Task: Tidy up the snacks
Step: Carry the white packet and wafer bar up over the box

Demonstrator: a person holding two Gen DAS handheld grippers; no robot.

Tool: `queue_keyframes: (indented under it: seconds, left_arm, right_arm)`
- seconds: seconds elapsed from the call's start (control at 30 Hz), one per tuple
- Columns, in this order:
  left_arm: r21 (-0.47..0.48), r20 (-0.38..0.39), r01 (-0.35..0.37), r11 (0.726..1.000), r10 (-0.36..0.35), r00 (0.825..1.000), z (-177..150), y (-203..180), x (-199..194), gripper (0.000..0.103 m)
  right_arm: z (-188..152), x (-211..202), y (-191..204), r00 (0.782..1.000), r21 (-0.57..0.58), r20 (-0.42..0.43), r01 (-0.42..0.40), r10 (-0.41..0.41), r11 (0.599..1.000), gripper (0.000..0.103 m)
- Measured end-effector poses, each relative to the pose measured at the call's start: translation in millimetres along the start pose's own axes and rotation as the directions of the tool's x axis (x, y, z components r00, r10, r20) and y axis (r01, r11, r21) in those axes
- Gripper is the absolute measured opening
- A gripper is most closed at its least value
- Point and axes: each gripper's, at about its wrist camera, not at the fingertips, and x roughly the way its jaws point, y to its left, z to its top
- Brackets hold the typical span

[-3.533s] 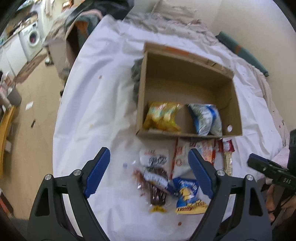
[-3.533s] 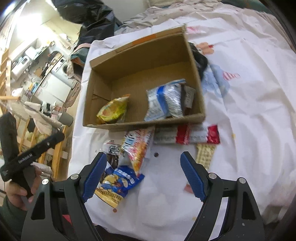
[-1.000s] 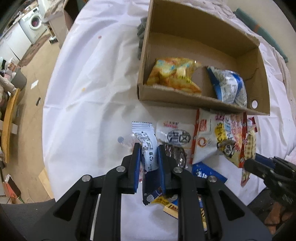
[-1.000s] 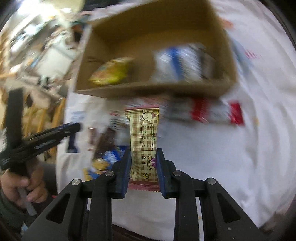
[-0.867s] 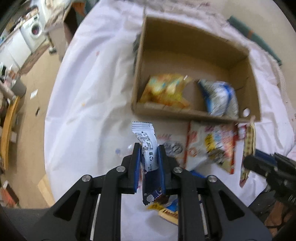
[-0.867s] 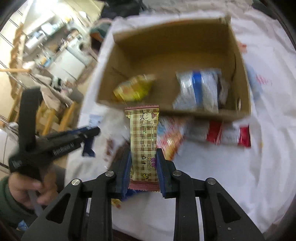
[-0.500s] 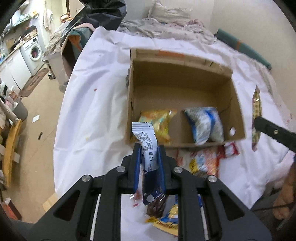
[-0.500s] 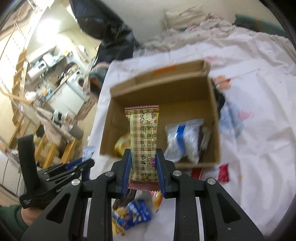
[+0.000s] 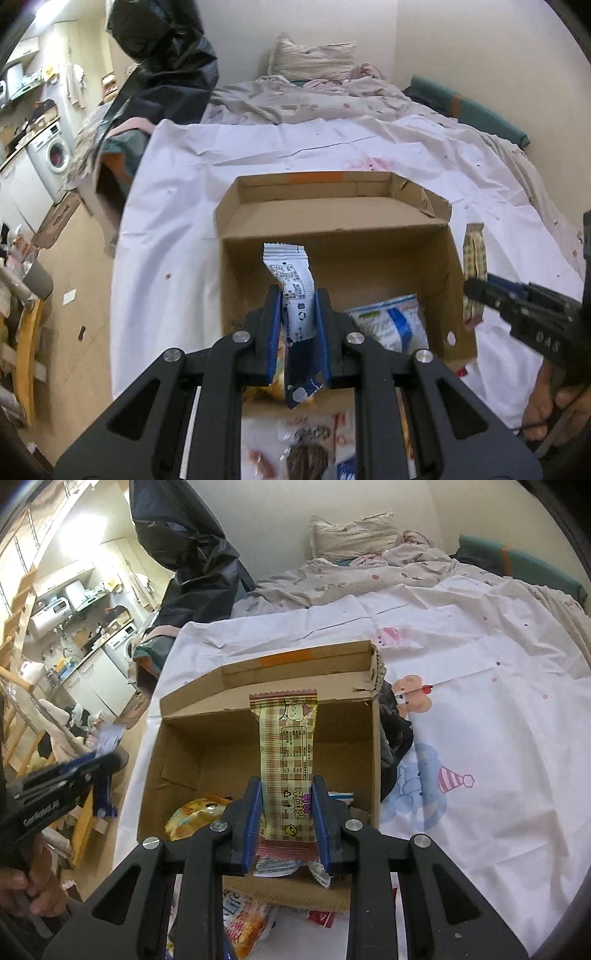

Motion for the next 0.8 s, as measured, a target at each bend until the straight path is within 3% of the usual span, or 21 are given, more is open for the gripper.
queue_keyframes:
  seconds: [0.13,0.33,0.8]
  left_arm:
    - [-0.021,-0.006,0.056,0.998,-0.056,0.998,-6,-4,28,0.015]
    - [0.008,-0.059,0.022,1.000,-0.022,0.998,-25,-5,59,0.015]
    - [-0.025,-0.061,0.024,0.999,-0.026,0.998,-28,-3,60,0.015]
  right_arm:
    - [0,4,-9,1.000,0.037,-0.002,0.013,-0.013,0.999,0.027]
    - [2,15,-21,0.998,0.107,-0.045,0.043,-0.039,0.993,0.027]
    - [-13,42,-15,0.975,0.059,-0.176,0.151,-0.139,0.987,0.028]
